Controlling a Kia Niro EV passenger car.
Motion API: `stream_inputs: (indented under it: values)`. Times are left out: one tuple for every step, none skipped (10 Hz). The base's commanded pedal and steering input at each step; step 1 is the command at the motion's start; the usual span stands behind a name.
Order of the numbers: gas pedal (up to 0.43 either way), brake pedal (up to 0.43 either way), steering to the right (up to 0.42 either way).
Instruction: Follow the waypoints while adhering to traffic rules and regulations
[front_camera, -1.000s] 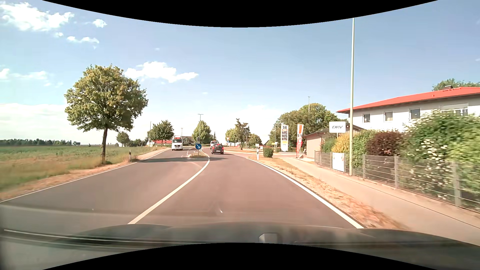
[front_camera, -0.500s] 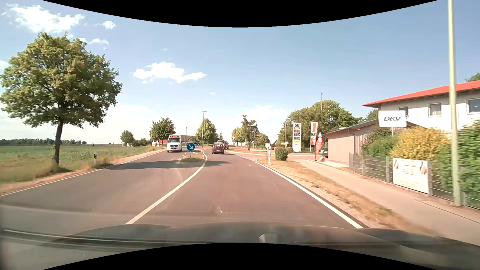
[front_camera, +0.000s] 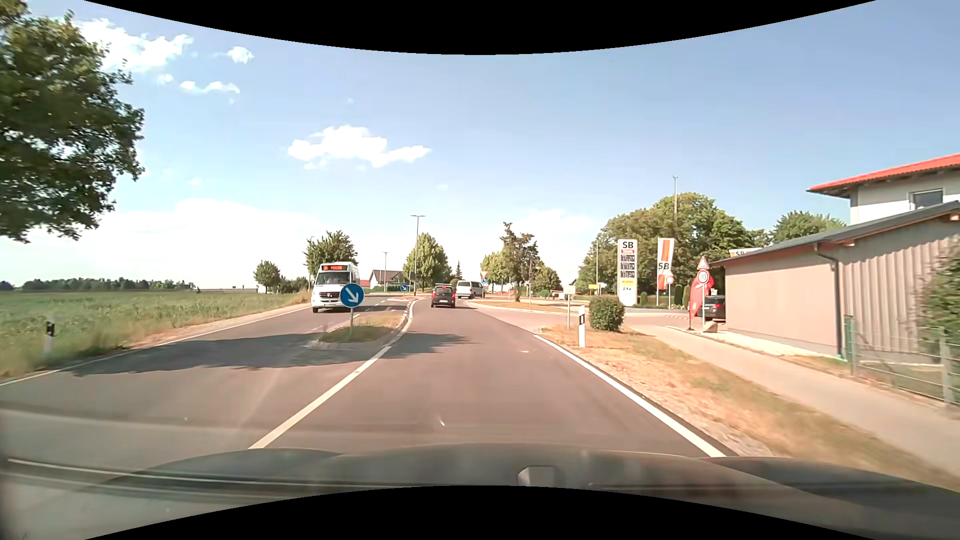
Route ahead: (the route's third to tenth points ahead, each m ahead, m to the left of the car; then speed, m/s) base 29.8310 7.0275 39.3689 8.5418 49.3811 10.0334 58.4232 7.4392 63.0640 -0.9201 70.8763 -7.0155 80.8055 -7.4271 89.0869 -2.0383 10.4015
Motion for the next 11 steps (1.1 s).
stream_inputs:
  values:
    - [0.000, 0.006, -0.043]
    - [0.000, 0.006, -0.043]
    - [0.000, 0.006, -0.043]
    - [0.000, 0.006, -0.043]
    - [0.000, 0.006, -0.043]
    - [0.000, 0.006, -0.043]
    - [0.000, 0.006, -0.043]
    - [0.000, 0.006, -0.042]
    - [0.000, 0.006, -0.039]
    - [0.000, 0.006, -0.036]
    - [0.000, 0.006, -0.036]
